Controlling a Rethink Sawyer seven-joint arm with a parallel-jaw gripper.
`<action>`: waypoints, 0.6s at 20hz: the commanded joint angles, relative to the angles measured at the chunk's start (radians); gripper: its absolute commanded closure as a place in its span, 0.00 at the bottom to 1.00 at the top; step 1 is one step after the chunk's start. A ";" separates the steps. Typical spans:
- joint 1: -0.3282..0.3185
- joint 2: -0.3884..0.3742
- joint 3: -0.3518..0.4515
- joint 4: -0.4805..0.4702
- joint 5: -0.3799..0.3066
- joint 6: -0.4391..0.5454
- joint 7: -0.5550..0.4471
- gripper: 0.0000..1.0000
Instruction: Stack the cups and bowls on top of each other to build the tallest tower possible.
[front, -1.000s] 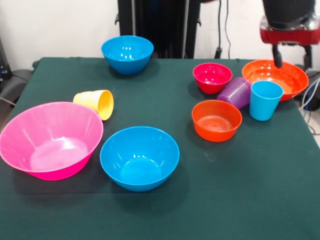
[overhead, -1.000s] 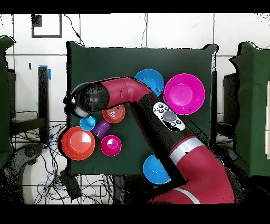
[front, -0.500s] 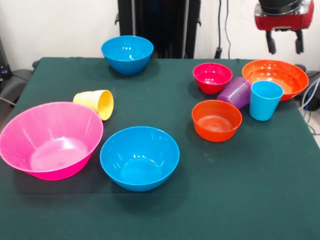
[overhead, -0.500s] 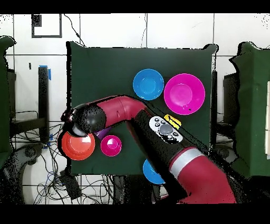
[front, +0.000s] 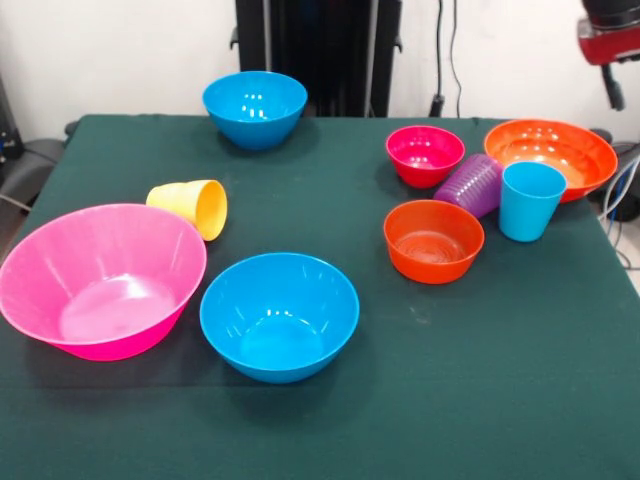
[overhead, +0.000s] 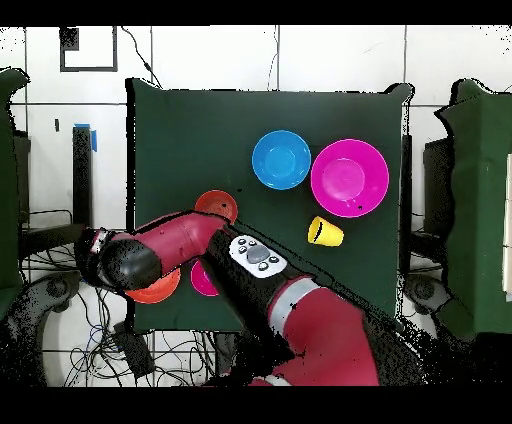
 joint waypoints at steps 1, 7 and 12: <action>0.044 0.050 -0.137 0.025 -0.059 -0.086 0.061 0.00; 0.028 0.001 -0.193 0.018 -0.064 0.003 -0.013 0.00; 0.008 0.004 -0.211 0.019 -0.082 0.000 -0.041 0.00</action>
